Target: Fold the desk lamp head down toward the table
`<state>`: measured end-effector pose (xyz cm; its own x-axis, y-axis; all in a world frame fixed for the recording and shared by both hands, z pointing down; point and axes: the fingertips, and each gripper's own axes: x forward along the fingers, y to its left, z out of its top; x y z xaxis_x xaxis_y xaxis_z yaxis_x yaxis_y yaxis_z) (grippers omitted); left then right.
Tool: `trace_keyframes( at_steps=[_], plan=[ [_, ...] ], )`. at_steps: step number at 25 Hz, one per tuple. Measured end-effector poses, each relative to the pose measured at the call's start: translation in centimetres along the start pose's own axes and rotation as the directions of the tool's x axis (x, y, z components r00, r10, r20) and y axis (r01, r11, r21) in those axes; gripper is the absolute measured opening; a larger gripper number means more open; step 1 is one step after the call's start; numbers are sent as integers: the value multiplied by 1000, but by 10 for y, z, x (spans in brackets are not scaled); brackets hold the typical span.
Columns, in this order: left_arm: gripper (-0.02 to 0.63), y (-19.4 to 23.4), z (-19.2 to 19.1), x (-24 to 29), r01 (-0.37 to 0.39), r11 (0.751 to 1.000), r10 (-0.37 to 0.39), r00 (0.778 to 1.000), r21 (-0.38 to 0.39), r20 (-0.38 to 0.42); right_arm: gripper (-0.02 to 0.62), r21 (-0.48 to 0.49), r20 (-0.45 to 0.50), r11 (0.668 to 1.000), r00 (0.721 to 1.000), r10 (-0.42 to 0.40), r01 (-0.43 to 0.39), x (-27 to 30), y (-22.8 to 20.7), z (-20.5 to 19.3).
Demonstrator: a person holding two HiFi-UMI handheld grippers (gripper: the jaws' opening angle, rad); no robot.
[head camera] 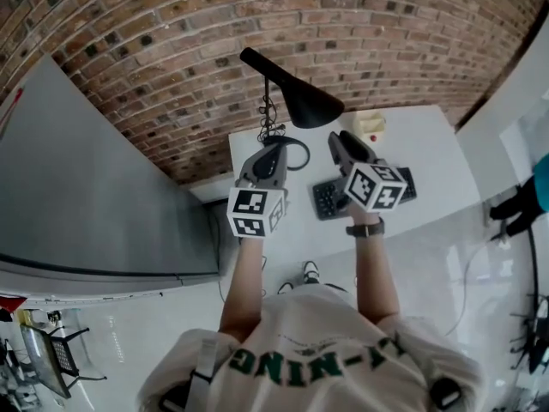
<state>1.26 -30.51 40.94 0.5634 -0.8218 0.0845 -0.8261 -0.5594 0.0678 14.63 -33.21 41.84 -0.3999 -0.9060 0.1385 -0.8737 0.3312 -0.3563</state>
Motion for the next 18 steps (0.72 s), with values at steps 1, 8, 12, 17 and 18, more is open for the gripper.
trace_keyframes(
  at_steps=[1,8,12,17,18],
  plan=[
    [2,1,0,2,-5,1000,5,1000,0,-3,99,12,-7,1000,1000,7,-7,5,-3,-1],
    [2,10,-2,10,-43,999,43,999,-3,-16,163,137,-27,989,998,58,-54,34,-14,-1],
    [2,18,-6,14,-71,997,71,997,-4,-25,163,237,-16,967,995,100,-93,46,-16,2],
    [2,26,-9,17,-93,995,93,995,-23,-31,113,318,0,941,992,126,-119,53,-18,4],
    [2,28,-8,17,-95,995,94,995,-28,-29,95,327,3,937,991,133,-126,54,-16,5]
  ],
)
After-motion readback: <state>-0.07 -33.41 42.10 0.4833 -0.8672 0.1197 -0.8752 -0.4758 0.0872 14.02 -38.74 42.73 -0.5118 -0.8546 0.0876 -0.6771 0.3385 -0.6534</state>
